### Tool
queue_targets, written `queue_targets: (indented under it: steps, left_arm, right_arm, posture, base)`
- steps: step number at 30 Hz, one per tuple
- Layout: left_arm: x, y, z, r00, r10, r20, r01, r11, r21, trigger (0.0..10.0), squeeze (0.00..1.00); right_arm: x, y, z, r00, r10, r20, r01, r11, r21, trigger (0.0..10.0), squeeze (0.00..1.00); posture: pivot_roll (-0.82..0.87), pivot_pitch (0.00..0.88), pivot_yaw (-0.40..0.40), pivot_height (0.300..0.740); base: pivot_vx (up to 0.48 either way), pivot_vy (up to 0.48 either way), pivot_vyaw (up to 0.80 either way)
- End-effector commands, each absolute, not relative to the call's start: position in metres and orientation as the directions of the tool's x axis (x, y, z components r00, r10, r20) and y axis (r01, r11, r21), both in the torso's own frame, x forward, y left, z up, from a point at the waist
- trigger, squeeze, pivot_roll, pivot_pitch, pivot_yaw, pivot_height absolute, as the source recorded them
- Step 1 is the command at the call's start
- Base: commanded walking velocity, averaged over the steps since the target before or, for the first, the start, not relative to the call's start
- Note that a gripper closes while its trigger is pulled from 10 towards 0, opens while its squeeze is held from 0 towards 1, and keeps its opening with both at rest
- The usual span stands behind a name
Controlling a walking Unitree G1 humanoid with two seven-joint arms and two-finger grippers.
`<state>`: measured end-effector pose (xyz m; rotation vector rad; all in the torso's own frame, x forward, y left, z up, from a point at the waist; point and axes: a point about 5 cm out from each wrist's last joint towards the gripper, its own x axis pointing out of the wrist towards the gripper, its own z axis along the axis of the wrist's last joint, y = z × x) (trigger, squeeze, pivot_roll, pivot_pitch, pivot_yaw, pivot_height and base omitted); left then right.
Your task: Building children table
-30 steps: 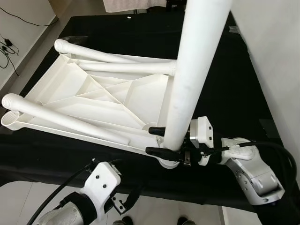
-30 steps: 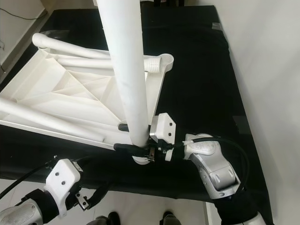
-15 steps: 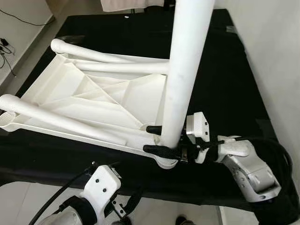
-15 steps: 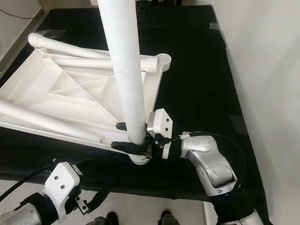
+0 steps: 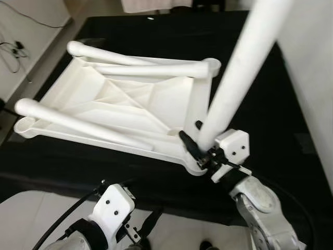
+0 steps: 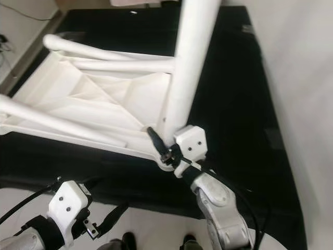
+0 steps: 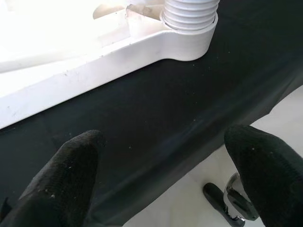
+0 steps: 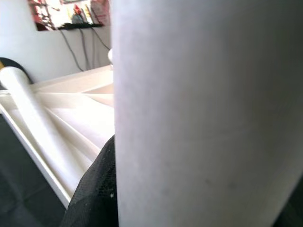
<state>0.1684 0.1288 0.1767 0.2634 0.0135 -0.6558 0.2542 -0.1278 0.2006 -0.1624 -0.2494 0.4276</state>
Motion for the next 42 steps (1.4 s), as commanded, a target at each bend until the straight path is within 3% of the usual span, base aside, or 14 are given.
queue_targets:
  steps: [1, 10, 15, 18, 22, 23, 24, 25, 29, 31, 37, 42]
  left_arm:
    - [0.168, 0.131, 0.172, 0.79, -0.6, -0.126, 0.611, 0.755, 0.239, 10.0, 0.0]
    - [0.19, 0.135, 0.183, 0.822, -0.567, -0.056, 0.563, 0.793, 0.231, 10.0, 0.0]
    - [0.227, 0.132, 0.233, 0.796, -0.59, 0.137, 0.56, 0.803, 0.202, 10.0, 0.0]
    - [0.23, 0.13, 0.241, 0.778, -0.607, 0.162, 0.578, 0.793, 0.193, 10.0, 0.0]
    - [0.245, 0.11, 0.296, 0.57, -0.761, 0.309, 0.754, 0.634, 0.171, 10.0, 0.0]
    - [0.245, 0.11, 0.296, 0.57, -0.761, 0.309, 0.754, 0.634, 0.171, 10.0, 0.0]
    - [0.247, 0.103, 0.312, 0.476, -0.812, 0.336, 0.817, 0.55, 0.172, 10.0, 0.0]
    - [0.247, 0.103, 0.312, 0.476, -0.812, 0.336, 0.817, 0.55, 0.172, 10.0, 0.0]
    - [0.251, 0.092, 0.331, 0.307, -0.89, 0.338, 0.919, 0.369, 0.139, 10.0, 0.0]
    - [0.253, 0.089, 0.336, 0.261, -0.907, 0.332, 0.937, 0.32, 0.138, 10.0, 0.0]
    - [0.268, 0.078, 0.353, 0.185, -0.943, 0.278, 0.957, 0.236, 0.166, 10.0, 0.0]
    - [0.285, 0.07, 0.362, 0.232, -0.95, 0.21, 0.936, 0.277, 0.219, 10.0, 0.0]
  right_arm:
    - [0.26, -0.164, 0.165, 0.981, 0.192, -0.011, -0.186, 0.931, -0.314, 10.0, 0.0]
    - [0.275, -0.151, 0.166, 0.979, 0.204, -0.016, -0.199, 0.933, -0.299, 10.0, 0.0]
    - [0.278, -0.149, 0.164, 0.986, 0.168, -0.011, -0.162, 0.932, -0.324, 10.0, 0.0]
    - [0.278, -0.148, 0.164, 0.985, 0.17, -0.015, -0.166, 0.933, -0.32, 10.0, 0.0]
    - [0.287, -0.139, 0.167, 0.98, 0.2, -0.006, -0.191, 0.925, -0.329, 10.0, 0.0]
    - [0.287, -0.139, 0.167, 0.98, 0.2, -0.006, -0.191, 0.925, -0.329, 10.0, 0.0]
    - [0.289, -0.136, 0.169, 0.976, 0.216, 0.002, -0.203, 0.92, -0.335, 10.0, 0.0]
    - [0.289, -0.136, 0.169, 0.976, 0.216, 0.002, -0.203, 0.92, -0.335, 10.0, 0.0]
    - [0.292, -0.128, 0.171, 0.969, 0.247, 0.013, -0.228, 0.912, -0.342, 10.0, 0.0]
    - [0.293, -0.124, 0.172, 0.965, 0.261, 0.013, -0.242, 0.91, -0.338, 10.0, 0.0]
    - [0.294, -0.113, 0.177, 0.954, 0.298, 0.037, -0.27, 0.906, -0.327, 10.0, 0.0]
    - [0.292, -0.105, 0.183, 0.936, 0.346, 0.067, -0.309, 0.897, -0.316, 10.0, 0.0]
  posture:
    - [0.02, 0.361, 0.07, 0.74]
    - [0.01, 0.335, 0.066, 0.74]
    - [0.01, 0.308, 0.069, 0.74]
    - [0.01, 0.306, 0.069, 0.74]
    - [0.01, 0.278, 0.073, 0.74]
    - [0.01, 0.278, 0.073, 0.74]
    - [0.01, 0.275, 0.073, 0.74]
    - [0.01, 0.275, 0.073, 0.74]
    - [0.01, 0.258, 0.072, 0.74]
    - [0.01, 0.254, 0.073, 0.74]
    - [0.01, 0.248, 0.078, 0.74]
    - [0.01, 0.245, 0.088, 0.74]
  base:
    - [0.0, 0.0, 0.0]
    - [0.0, 0.0, 0.0]
    - [0.0, 0.0, 0.0]
    - [0.0, 0.0, 0.0]
    - [0.0, 0.0, 0.0]
    - [0.0, 0.0, 0.0]
    - [0.0, 0.0, 0.0]
    - [0.0, 0.0, 0.0]
    - [0.0, 0.0, 0.0]
    - [0.0, 0.0, 0.0]
    - [0.0, 0.0, 0.0]
    - [0.0, 0.0, 0.0]
